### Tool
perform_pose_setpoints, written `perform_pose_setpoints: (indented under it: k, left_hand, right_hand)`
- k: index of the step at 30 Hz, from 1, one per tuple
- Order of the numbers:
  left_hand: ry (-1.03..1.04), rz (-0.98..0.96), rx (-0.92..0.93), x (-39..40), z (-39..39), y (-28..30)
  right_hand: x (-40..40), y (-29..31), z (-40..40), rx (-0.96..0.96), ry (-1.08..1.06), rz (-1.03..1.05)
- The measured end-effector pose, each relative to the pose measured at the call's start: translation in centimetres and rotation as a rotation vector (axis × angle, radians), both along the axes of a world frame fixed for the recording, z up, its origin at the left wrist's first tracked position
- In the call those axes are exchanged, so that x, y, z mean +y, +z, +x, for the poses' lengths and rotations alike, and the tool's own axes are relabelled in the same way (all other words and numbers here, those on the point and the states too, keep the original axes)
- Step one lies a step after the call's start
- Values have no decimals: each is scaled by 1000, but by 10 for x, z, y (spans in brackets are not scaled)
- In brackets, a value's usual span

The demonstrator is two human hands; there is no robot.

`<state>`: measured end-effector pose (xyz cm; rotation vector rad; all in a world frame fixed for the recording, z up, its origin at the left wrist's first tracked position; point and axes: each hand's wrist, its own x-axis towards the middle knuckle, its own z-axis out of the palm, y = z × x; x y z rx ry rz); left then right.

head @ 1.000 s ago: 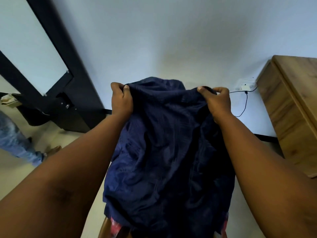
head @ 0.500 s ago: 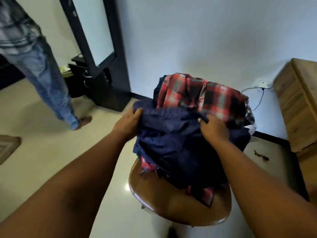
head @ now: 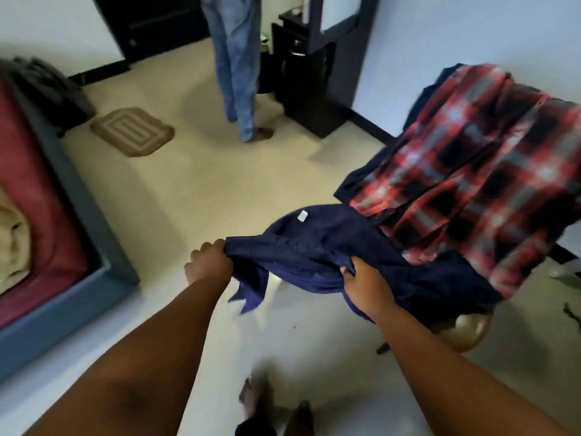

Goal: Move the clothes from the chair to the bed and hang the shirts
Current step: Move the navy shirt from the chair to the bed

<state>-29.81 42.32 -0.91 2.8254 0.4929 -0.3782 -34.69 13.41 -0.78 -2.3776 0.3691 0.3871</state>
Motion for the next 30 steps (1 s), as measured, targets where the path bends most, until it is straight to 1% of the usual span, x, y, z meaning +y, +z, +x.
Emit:
perform_pose_setpoints:
  k: [3,7,11,13,15,18,20,22,24,27,30]
  left_hand:
    - [213,-127,-78,63,-54,2]
    - [509,-216,-215,158,-125,16]
    - [714,-394,-348,255,-202,23]
    - [840,-474,-389,300,-240,28]
    - [919,-551,-406,342,-276,31]
    - [971,-661,-430,413,-342,34]
    - [979,-699,-450,461,-383,37]
    - [1032,-722,-491,506,-426,49]
    - [1081,-693,-524,548,-462,62]
    - [1103,-584,-540,609,-502,78]
    - [1108,-426,-506,667,-525,92]
  right_hand:
    - [59,5,-18,44,121,85]
    - [154,20,-36,115,307,162]
    - [264,40,-65,218,527,194]
    - [321,49,-82,249,636,134]
    - [372,55,-99,270,710,59]
    - [455,58,-131,284,813,-51]
    - [507,59,-150,292,874,-108]
    - [568,59,-170,287,975,-162]
    - [629,60,-187,249,1063,-219]
    - [713,71,-207,130,1179,-298]
    - [786,86,-218,38,1255,-353]
